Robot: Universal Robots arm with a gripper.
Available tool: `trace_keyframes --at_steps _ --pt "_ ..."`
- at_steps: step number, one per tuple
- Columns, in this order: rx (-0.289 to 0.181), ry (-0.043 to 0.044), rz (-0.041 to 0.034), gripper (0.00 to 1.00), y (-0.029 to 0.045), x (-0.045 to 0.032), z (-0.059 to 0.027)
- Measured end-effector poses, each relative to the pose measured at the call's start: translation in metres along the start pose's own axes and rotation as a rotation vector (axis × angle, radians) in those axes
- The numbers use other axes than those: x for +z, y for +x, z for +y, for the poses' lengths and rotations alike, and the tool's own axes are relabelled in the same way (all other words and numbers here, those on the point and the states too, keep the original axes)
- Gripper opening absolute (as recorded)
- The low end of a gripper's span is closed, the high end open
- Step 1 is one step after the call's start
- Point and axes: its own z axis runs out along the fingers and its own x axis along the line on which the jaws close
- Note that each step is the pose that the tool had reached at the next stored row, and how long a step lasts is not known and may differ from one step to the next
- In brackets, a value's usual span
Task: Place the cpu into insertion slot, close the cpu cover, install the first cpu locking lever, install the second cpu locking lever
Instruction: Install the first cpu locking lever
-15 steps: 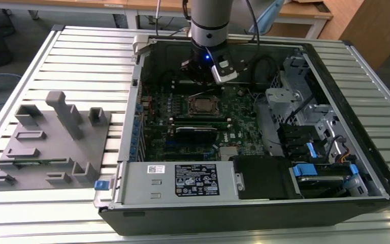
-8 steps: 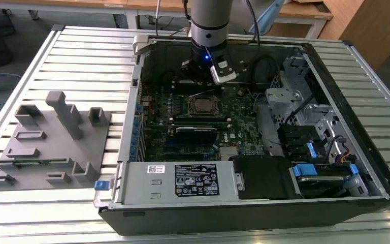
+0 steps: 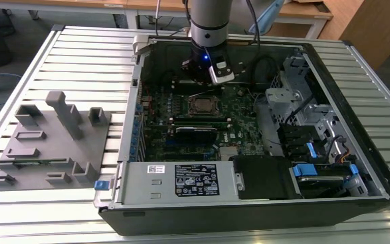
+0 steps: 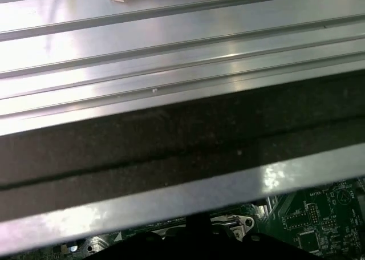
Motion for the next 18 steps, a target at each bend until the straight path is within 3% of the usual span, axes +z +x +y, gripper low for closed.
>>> trace_keyframes --at_steps 18 --pt "0.009 0.0004 -0.0013 0.11 0.0005 0.0011 0.0020"
